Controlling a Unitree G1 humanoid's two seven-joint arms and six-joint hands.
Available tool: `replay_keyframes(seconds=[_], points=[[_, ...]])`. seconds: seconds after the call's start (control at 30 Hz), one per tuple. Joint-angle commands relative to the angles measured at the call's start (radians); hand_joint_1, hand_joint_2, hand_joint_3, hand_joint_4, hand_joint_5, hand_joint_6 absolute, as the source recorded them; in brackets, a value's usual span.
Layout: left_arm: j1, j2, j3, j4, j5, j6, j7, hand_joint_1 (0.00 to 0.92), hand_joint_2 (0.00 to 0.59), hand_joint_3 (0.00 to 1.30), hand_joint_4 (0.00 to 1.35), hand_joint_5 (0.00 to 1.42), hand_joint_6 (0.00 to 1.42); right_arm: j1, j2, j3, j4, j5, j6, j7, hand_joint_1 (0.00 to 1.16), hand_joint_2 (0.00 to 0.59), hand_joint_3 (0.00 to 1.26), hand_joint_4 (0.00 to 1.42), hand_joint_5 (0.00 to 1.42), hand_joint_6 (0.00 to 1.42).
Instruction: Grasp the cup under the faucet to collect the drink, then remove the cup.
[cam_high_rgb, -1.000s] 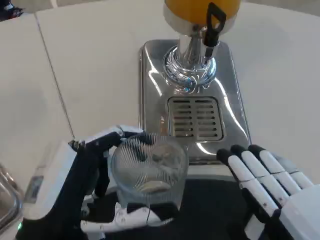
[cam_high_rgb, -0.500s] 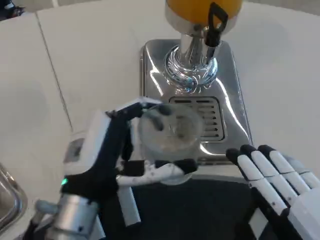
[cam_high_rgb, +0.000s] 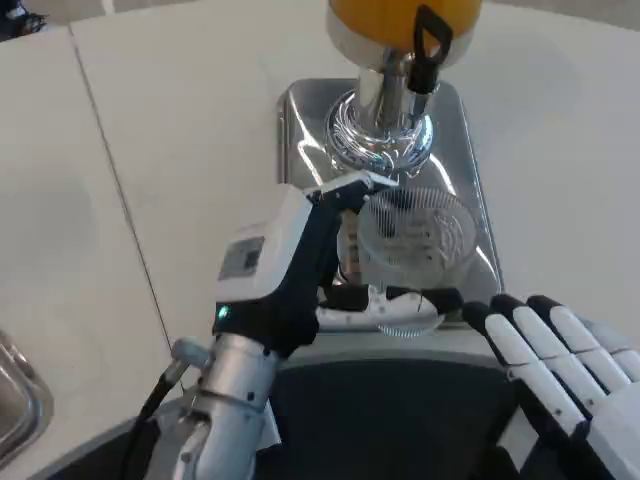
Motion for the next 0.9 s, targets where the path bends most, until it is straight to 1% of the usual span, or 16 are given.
replay_keyframes(seconds=[0.03,0.13,0.27,0.4,0.5,0.63,0.9], points=[[-0.098,-0.007,-0.014,0.093,0.003,0.014,0.065,0.761,0.0,1.11,1.09,1.33,1.42,-0.015,-0.001,0.009,0.02,-0.001,0.009,0.01,0.15,0.586,0.0,0.0,0.0,0.08],[-0.158,-0.001,-0.005,0.171,-0.004,0.032,0.102,0.761,0.0,1.11,1.09,1.33,1.42,-0.024,0.004,0.02,0.021,-0.009,0.016,0.016,0.15,0.586,0.0,0.0,0.0,0.08],[-0.193,0.007,-0.001,0.229,-0.014,0.038,0.136,0.761,0.0,1.11,1.09,1.33,1.42,-0.024,0.006,0.022,0.01,-0.01,0.028,0.026,0.15,0.586,0.0,0.0,0.0,0.09],[-0.21,-0.006,-0.001,0.267,-0.019,0.063,0.175,0.761,0.0,1.1,1.09,1.33,1.42,-0.02,0.004,0.02,-0.001,-0.006,0.034,0.032,0.15,0.586,0.0,0.0,0.0,0.09],[-0.218,-0.014,-0.013,0.278,-0.011,0.077,0.205,0.761,0.0,1.1,1.08,1.32,1.42,-0.018,0.004,0.018,-0.006,-0.004,0.038,0.037,0.15,0.586,0.0,0.0,0.0,0.09],[-0.226,-0.035,-0.022,0.285,-0.015,0.111,0.239,0.76,0.0,1.1,1.08,1.32,1.42,-0.013,0.006,0.016,-0.012,-0.004,0.041,0.039,0.15,0.586,0.0,0.0,0.0,0.09],[-0.218,-0.046,-0.052,0.262,-0.01,0.128,0.258,0.755,0.0,1.1,1.07,1.31,1.42,-0.022,0.007,0.015,-0.013,-0.002,0.057,0.047,0.15,0.586,0.0,0.0,0.0,0.11]])
